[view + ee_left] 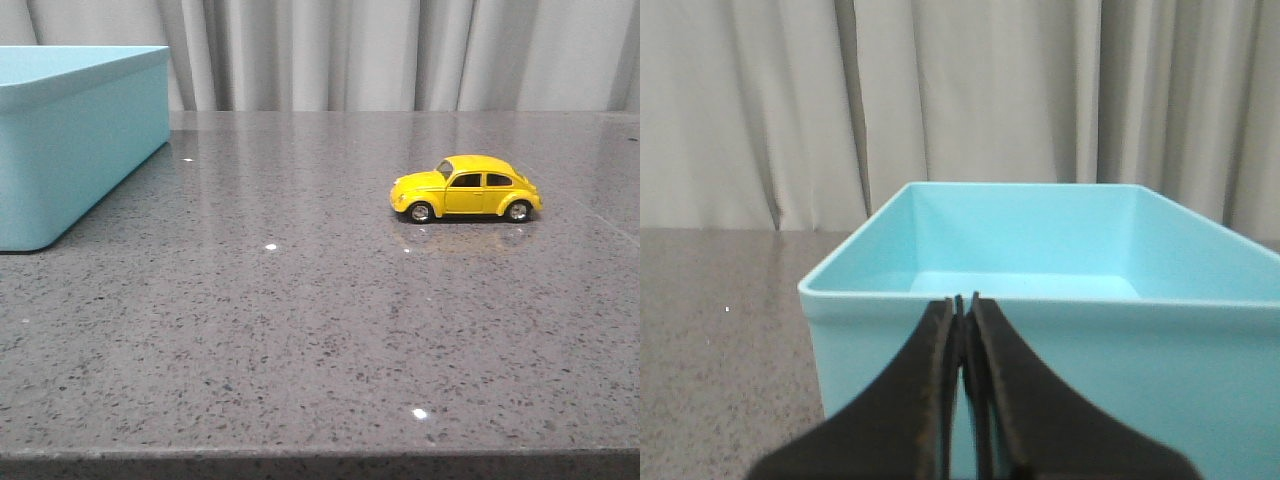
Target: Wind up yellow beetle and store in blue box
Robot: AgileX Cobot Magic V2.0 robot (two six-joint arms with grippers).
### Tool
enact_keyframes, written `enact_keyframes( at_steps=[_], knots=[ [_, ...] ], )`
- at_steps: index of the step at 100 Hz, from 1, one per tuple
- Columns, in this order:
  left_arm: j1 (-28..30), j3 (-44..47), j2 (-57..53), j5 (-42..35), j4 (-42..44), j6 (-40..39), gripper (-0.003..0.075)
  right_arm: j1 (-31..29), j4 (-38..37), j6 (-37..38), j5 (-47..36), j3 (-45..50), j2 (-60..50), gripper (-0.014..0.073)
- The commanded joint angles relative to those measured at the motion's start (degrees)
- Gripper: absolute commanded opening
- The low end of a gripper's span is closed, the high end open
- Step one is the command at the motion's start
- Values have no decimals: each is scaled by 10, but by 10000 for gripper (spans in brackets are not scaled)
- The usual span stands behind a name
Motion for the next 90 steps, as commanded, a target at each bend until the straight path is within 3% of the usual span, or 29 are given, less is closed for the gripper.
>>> enact_keyframes(
  at_steps=[1, 49, 90],
  knots=[
    [0, -40, 15, 12, -2, -4, -19, 2, -1, -4, -40, -46, 36, -58],
    [0, -191, 180, 36, -2, -4, -19, 108, -1, -4, 26, -187, 199, -58],
    [0, -225, 208, 35, -2, -4, -19, 184, -1, -4, 157, -380, 421, -58]
  ],
)
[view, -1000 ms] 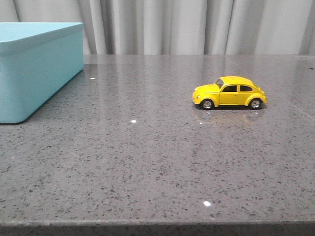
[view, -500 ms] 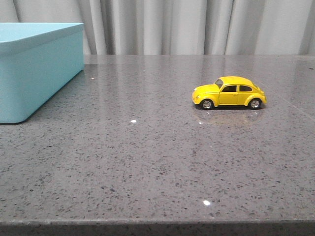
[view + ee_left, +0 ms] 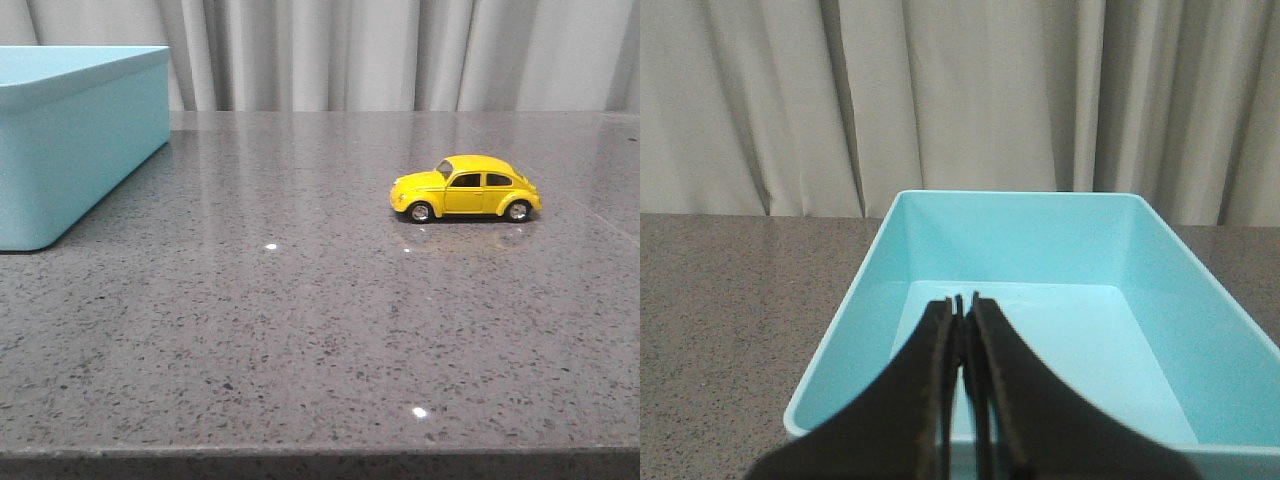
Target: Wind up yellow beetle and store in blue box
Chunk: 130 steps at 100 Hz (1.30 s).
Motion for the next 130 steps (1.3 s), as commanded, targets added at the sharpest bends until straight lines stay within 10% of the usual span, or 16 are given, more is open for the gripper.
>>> enact_keyframes(
  at_steps=[1, 19, 46, 70, 130],
  knots=[
    [0, -21, 9, -41, -2, -4, -19, 19, -1, -4, -7, -67, 50, -58],
    [0, -21, 9, -41, -2, -4, -19, 66, -1, -4, 39, -149, 148, -4],
    [0, -21, 9, -43, -2, -4, -19, 97, 43, -4, 64, -217, 233, 442],
    [0, -21, 9, -56, -2, -4, -19, 96, 67, 4, 43, -225, 251, 444],
    [0, -21, 9, -89, -2, -4, -19, 96, 73, 95, 286, -424, 446, 447]
  ],
)
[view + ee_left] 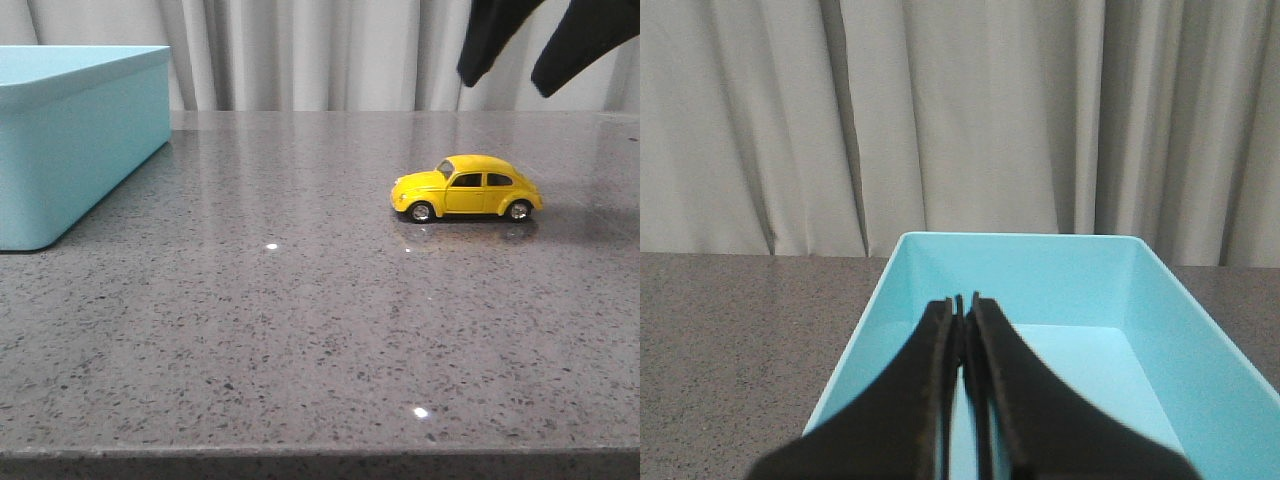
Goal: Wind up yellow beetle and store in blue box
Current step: 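Lower the right gripper over the yellow toy car and grasp it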
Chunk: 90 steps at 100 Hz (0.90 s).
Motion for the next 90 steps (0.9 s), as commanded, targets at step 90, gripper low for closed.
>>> enact_keyframes(
  at_steps=[90],
  knots=[
    [0, -21, 9, -49, -2, -4, -19, -1, -59, 116, 60, -107, 126, 536]
  ],
)
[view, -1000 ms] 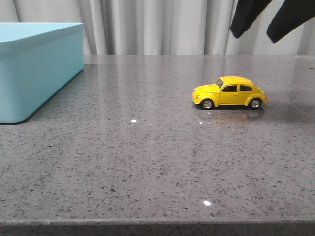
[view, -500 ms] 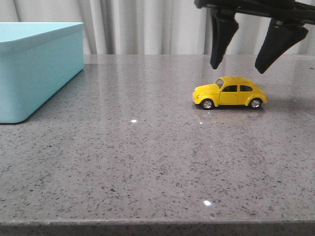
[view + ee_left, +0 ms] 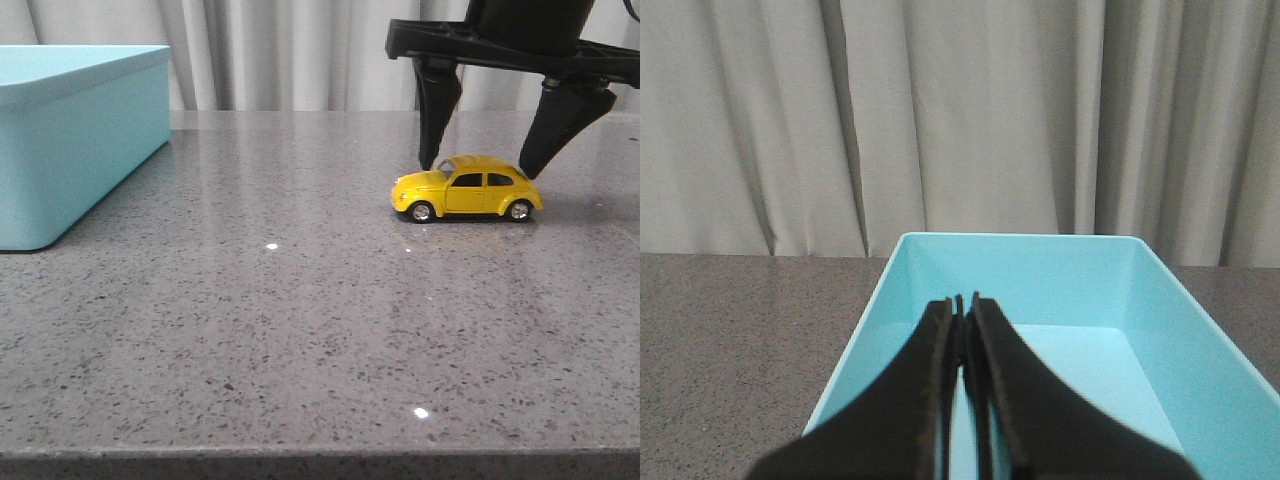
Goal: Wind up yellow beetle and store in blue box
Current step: 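Lower the right gripper over the yellow toy car and grasp it, then drag the yellow car with the right gripper toward the blue box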
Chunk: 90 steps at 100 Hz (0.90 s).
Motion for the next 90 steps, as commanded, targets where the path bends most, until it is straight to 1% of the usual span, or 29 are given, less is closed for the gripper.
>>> enact_keyframes(
  at_steps=[1, 15, 42, 65, 77, 90],
  knots=[
    [0, -21, 9, -48, -2, -4, -19, -1, -28, 14, -12, -20, -24, 533],
    [0, -21, 9, -48, -2, -4, -19, -1, -36, 19, -18, -20, -24, 495],
    [0, -21, 9, -48, -2, -4, -19, -1, -36, 19, -20, -20, -20, 496],
    [0, -21, 9, -48, -2, -4, -19, -1, -39, 19, -5, -20, -7, 496],
    [0, -21, 9, -48, -2, -4, -19, -1, -67, 19, 7, -20, -7, 496],
    [0, -21, 9, -48, -2, -4, -19, -6, -124, 32, 39, -20, -7, 496]
  ],
)
